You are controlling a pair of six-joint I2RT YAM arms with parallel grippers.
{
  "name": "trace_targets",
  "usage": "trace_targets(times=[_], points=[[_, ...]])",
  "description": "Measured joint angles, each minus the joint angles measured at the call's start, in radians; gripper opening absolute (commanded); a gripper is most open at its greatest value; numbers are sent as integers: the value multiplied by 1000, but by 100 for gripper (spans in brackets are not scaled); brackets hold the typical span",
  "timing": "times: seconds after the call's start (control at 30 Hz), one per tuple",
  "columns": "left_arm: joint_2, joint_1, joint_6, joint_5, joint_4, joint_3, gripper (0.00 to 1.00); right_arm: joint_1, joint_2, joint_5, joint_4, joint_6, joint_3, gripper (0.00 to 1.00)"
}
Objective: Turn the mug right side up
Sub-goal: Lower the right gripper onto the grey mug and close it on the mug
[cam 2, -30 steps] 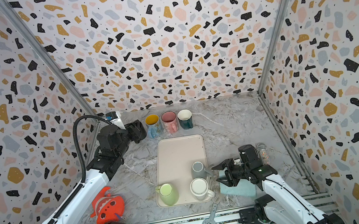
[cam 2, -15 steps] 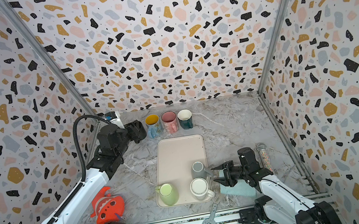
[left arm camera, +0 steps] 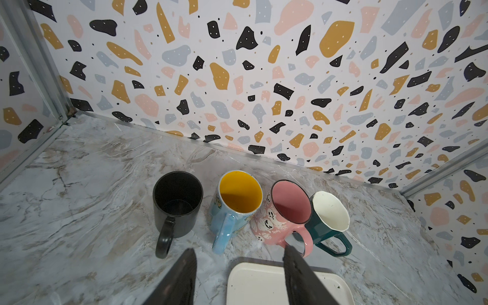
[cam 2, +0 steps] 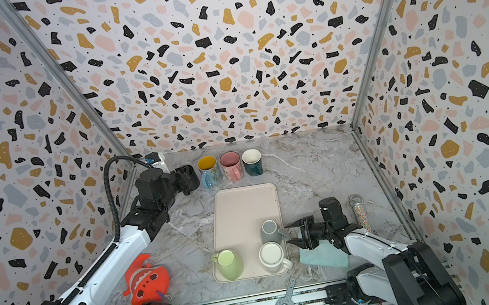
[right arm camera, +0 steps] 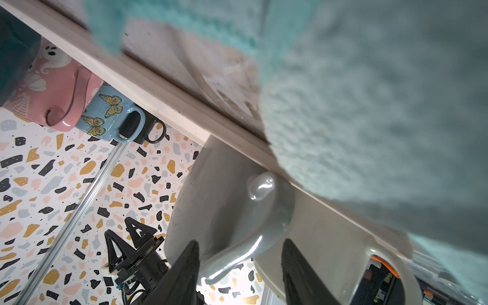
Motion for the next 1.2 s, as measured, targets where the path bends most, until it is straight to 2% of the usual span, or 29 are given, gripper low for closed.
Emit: trace_targets(times=[0.23,1.2], points=[[0,8,0,-7,0,0,54,21,69,-8,63,15,21,50],[3,28,6,-10,-5,0,55,39,270,-38,235,22,100,18]])
